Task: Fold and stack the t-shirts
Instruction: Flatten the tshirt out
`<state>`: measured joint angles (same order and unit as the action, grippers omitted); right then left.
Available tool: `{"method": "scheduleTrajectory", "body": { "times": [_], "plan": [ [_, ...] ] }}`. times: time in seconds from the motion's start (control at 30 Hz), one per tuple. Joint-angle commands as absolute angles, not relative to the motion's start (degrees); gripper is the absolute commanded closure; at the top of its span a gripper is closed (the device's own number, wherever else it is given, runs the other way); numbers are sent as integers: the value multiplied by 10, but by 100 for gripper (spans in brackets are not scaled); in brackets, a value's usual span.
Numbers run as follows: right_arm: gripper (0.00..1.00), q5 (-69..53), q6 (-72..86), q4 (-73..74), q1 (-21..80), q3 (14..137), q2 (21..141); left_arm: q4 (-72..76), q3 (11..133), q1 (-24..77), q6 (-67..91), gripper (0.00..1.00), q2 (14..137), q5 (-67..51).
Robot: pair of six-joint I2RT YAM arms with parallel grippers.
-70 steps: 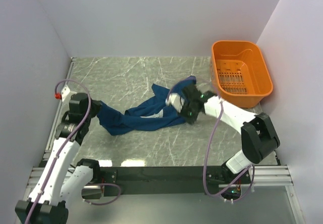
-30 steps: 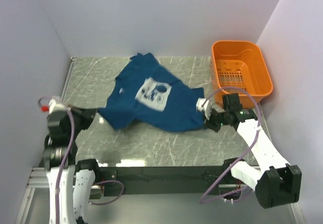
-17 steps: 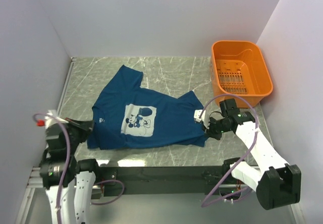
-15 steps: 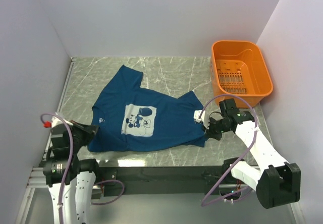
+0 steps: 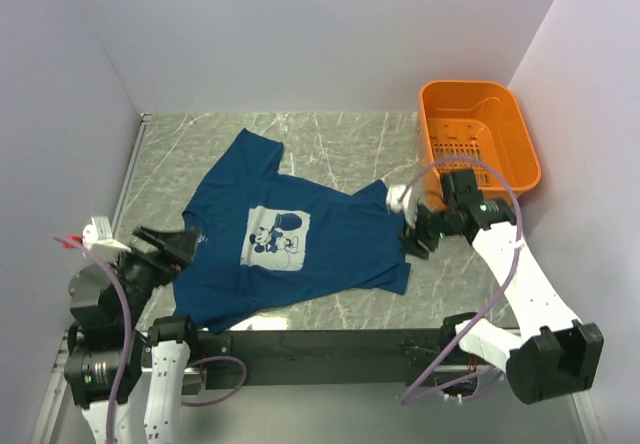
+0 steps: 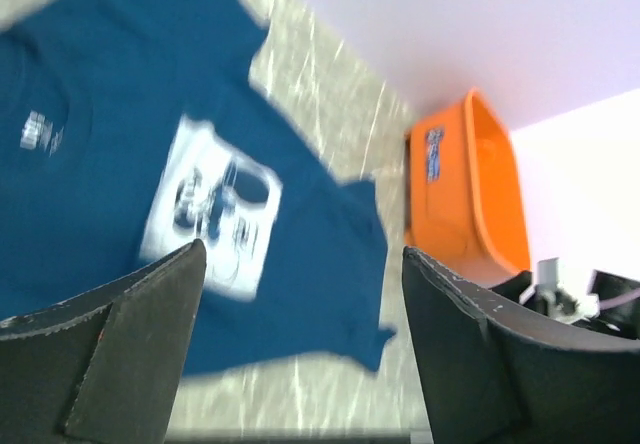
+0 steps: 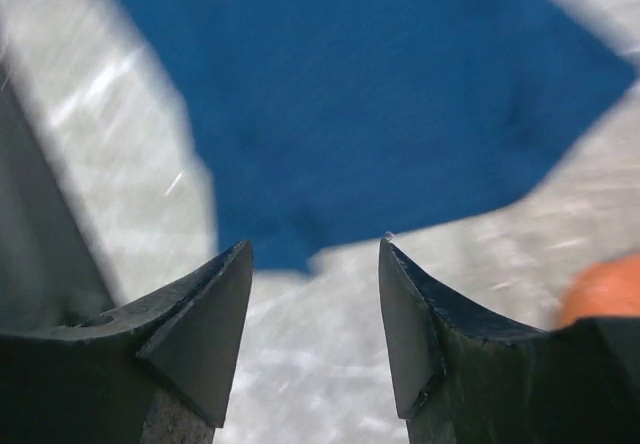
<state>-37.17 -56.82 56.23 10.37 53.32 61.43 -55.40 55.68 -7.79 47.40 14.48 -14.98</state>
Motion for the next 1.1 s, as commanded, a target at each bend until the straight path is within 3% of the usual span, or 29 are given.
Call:
{"method": "scheduleTrajectory", "body": {
  "times": [0.0,0.17,0.33,0.77,1.07],
  "plan": [
    [40,-341,-360,408,115,588,677,-409,521,-79,460,16,225,-119],
    [44,-169,-196,332,168,697,848,-164,423,-79,447,20,421,-188],
    [46,-81,-160,324,171,805,1000,-74,523,-76,376,21,630,-200],
    [43,-56,-186,373,157,995,1193,-162,883,-60,272,23,1129,-188],
    [43,-73,-180,404,152,1056,1244,-224,1063,-43,251,25,1293,-178]
  ]
}}
